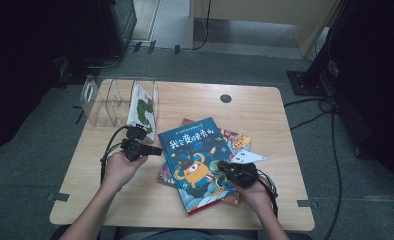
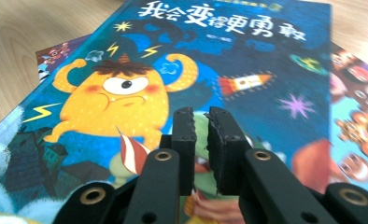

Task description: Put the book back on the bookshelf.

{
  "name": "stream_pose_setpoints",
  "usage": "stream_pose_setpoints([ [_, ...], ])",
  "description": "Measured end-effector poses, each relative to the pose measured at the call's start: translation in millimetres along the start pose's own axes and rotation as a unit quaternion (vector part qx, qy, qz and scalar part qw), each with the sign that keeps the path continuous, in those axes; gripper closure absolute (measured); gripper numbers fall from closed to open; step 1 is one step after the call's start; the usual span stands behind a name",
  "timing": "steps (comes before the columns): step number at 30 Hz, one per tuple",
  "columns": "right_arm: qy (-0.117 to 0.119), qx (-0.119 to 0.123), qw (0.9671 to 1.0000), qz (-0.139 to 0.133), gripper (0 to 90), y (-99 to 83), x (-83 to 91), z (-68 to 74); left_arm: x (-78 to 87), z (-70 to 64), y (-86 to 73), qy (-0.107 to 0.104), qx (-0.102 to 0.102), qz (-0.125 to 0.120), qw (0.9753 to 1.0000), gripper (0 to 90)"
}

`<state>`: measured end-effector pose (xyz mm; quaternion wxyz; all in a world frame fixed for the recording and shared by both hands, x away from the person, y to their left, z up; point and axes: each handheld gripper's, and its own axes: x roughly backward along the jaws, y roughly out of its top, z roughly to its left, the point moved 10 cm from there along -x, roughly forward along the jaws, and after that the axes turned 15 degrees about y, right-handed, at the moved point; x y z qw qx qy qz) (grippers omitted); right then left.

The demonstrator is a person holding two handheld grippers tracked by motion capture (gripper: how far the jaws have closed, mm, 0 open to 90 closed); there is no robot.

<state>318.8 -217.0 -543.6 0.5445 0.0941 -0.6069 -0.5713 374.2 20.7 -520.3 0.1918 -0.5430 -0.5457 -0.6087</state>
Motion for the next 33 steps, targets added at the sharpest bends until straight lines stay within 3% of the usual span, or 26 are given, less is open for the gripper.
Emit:
stream_pose_setpoints([
  [5, -0.013, -0.02, 0.9997, -0.002, 85.6, -11.4, 10.7, -3.0, -7.9, -4.1, -1.3, -0.009, -0.012, -0.006, 0.9999, 83.0],
  [10, -0.022, -0.023, 0.9995, -0.005, 85.8, -19.5, 19.0, 0.1, -14.9, -10.4, -4.3, -0.012, -0.043, -0.007, 0.999, 83.9],
  [13, -0.027, -0.025, 0.9993, -0.003, 86.3, -25.9, 23.1, 0.7, -17.1, -10.0, -4.9, -0.01, -0.051, -0.008, 0.9986, 85.5],
  [17, -0.037, -0.047, 0.9982, 0.003, 88.0, -37.2, 26.6, -1.1, -19.0, -7.5, -5.9, -0.018, -0.046, -0.008, 0.9987, 86.2],
  [24, -0.046, -0.045, 0.9979, -0.004, 89.4, -44.8, 34.6, 1.8, -22.3, -10.9, -6.5, -0.023, -0.052, -0.008, 0.9984, 85.6],
  [28, -0.05, -0.058, 0.997, -0.009, 90.0, -51.2, 42.8, 3.3, -19.7, -13.1, -6.0, -0.023, -0.055, -0.015, 0.9981, 85.0],
  [33, -0.058, -0.066, 0.996, -0.012, 90.0, -55.9, 50.2, 1.8, -19.1, -11.8, -1.0, -0.043, -0.034, -0.02, 0.9983, 85.4],
])
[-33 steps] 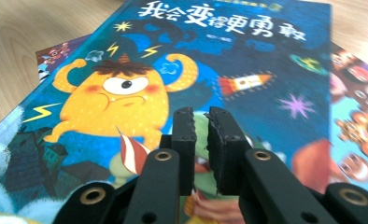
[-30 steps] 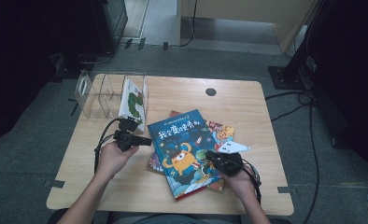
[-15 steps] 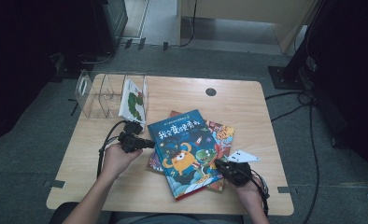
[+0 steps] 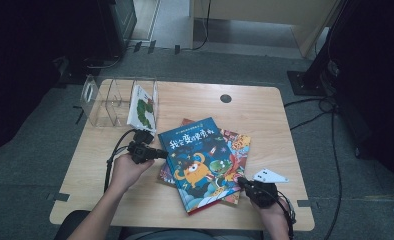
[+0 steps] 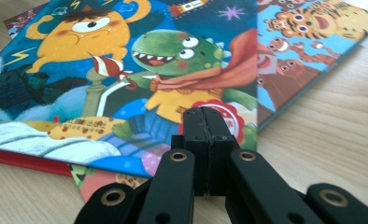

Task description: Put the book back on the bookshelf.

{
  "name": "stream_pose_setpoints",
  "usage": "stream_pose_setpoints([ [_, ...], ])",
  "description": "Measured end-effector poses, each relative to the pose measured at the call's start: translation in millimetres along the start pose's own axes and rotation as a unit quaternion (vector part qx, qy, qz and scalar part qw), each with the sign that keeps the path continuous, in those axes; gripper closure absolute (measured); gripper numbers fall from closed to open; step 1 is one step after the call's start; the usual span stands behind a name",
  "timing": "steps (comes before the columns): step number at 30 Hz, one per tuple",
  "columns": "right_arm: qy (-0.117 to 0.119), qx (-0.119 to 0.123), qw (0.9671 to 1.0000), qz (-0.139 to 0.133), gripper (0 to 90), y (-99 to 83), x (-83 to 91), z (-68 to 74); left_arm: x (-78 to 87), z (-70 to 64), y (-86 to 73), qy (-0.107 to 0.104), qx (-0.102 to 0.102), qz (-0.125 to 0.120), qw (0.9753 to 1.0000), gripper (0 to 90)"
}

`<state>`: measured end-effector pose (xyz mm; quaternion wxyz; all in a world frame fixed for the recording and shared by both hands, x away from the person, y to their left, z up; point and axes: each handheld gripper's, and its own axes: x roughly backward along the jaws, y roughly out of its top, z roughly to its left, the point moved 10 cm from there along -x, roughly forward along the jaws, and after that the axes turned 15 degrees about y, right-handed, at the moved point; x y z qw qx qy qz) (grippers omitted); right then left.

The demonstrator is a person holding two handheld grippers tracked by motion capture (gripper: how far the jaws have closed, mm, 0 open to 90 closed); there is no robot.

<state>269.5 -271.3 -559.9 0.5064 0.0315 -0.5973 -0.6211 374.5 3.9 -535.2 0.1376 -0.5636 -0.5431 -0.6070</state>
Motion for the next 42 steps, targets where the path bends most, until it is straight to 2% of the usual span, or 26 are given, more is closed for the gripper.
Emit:
stream_pose_setpoints([
  [13, -0.021, -0.017, 0.9996, -0.005, 90.0, -10.7, 15.3, -1.9, -9.5, 3.4, 7.0, 0.006, -0.003, 0.008, 0.9999, 85.7],
  [17, -0.025, -0.024, 0.9993, 0.013, 90.0, -17.6, 17.1, -0.3, -11.8, 4.3, 7.1, 0.006, -0.005, 0.01, 0.9999, 85.7],
  [25, -0.03, -0.018, 0.9993, 0.009, 90.0, -15.3, 14.9, -4.5, -8.3, 7.8, 8.3, 0.007, 0.005, 0.003, 1.0, 85.4],
  [28, -0.031, -0.024, 0.9992, 0.008, 90.0, -13.2, 13.9, -8.2, -7.0, 8.9, 7.7, 0.006, 0.017, 0.0, 0.9998, 83.9],
  [34, -0.039, -0.029, 0.9988, 0.002, 90.0, -7.2, 10.7, -18.8, -1.7, 17.0, 4.4, 0.013, 0.026, -0.005, 0.9996, 84.0],
  [38, -0.043, -0.046, 0.9981, 0.0, 90.0, -3.4, 9.6, -28.1, 2.6, 23.2, 1.6, 0.018, 0.036, -0.009, 0.9992, 84.0],
  [42, -0.043, -0.045, 0.9981, 0.001, 90.0, -1.0, 8.2, -31.9, 6.2, 28.4, -1.7, 0.025, 0.042, -0.013, 0.9987, 84.0],
])
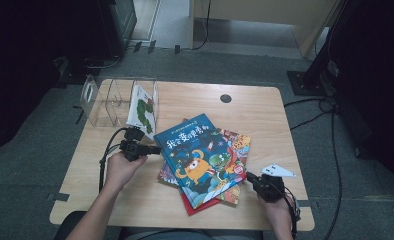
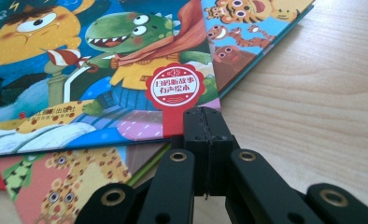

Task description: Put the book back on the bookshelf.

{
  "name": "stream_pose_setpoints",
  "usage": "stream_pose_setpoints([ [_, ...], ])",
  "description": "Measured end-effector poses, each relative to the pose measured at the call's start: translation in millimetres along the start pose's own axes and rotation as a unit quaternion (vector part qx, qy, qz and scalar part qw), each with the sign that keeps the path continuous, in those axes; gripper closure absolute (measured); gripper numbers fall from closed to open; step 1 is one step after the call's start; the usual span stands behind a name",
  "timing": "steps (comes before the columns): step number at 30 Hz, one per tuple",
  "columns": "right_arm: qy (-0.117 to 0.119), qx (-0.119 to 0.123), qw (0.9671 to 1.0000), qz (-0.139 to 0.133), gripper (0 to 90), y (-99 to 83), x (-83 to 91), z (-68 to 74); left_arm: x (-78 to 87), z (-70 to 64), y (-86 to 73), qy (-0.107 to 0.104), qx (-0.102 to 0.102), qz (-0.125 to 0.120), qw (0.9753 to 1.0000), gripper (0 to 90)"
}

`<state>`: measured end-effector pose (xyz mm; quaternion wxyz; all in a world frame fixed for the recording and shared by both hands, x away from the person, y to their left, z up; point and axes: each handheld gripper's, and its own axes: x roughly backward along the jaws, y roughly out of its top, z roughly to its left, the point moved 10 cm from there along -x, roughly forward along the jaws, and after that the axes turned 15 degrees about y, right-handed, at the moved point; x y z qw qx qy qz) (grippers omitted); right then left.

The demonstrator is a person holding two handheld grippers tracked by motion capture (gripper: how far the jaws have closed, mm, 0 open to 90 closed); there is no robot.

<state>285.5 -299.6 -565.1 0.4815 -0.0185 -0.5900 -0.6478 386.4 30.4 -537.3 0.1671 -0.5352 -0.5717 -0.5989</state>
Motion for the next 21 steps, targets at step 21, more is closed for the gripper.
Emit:
stream_pose_setpoints([
  [21, -0.006, -0.003, 1.0, -0.007, 89.9, 14.2, -10.2, -16.3, -3.2, 0.0, -9.7, 0.013, -0.004, 0.004, 0.9999, 85.6],
])
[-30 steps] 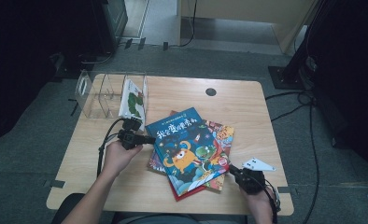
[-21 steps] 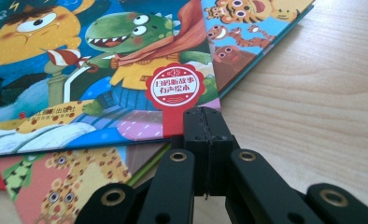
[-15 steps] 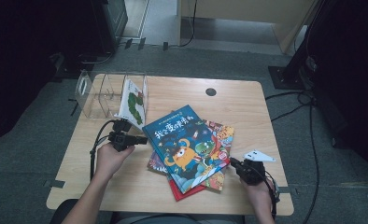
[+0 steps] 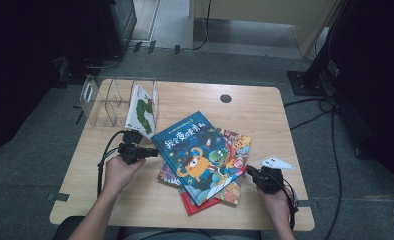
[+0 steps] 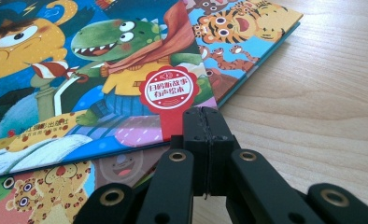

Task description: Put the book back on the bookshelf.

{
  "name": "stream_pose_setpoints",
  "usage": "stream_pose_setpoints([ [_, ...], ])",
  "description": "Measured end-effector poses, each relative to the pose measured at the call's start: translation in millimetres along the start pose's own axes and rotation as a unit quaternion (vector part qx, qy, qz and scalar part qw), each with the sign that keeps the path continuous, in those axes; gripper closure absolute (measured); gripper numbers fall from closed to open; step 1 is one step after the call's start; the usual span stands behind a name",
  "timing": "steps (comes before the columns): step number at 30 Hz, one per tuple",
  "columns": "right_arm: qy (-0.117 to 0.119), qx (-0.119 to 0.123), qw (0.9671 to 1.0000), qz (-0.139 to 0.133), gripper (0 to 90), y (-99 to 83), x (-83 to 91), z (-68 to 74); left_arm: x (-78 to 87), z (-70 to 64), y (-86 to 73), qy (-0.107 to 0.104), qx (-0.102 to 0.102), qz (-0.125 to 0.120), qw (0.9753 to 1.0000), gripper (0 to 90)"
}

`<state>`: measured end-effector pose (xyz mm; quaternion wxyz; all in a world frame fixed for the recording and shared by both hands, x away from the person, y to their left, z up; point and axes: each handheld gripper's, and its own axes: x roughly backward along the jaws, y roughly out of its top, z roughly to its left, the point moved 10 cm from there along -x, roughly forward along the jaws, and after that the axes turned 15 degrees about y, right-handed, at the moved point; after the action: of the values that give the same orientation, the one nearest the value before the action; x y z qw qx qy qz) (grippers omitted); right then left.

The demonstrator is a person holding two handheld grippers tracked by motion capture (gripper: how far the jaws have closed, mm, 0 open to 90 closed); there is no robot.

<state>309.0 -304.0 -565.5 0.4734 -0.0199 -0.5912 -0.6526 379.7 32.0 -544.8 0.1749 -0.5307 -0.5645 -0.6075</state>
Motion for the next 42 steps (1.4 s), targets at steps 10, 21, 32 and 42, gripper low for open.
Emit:
stream_pose_setpoints([
  [10, -0.006, 0.0, 1.0, -0.001, 90.0, 0.5, -0.1, -0.5, -16.4, -24.9, -8.5, -0.013, -0.039, 0.018, 0.999, 90.0],
  [21, -0.01, 0.009, 0.9999, -0.006, 90.0, 4.3, -0.1, 2.8, -19.1, -29.2, -11.2, -0.026, -0.039, 0.02, 0.9987, 90.0],
  [32, -0.005, 0.006, 0.9998, -0.02, 90.0, 7.7, -0.5, -1.2, -27.4, -52.8, -10.3, -0.031, -0.051, 0.011, 0.9982, 90.0],
  [42, -0.014, -0.001, 0.9996, -0.023, 90.0, 14.8, -3.0, -13.6, -28.5, -59.4, -10.9, -0.036, -0.057, 0.013, 0.9976, 90.0],
])
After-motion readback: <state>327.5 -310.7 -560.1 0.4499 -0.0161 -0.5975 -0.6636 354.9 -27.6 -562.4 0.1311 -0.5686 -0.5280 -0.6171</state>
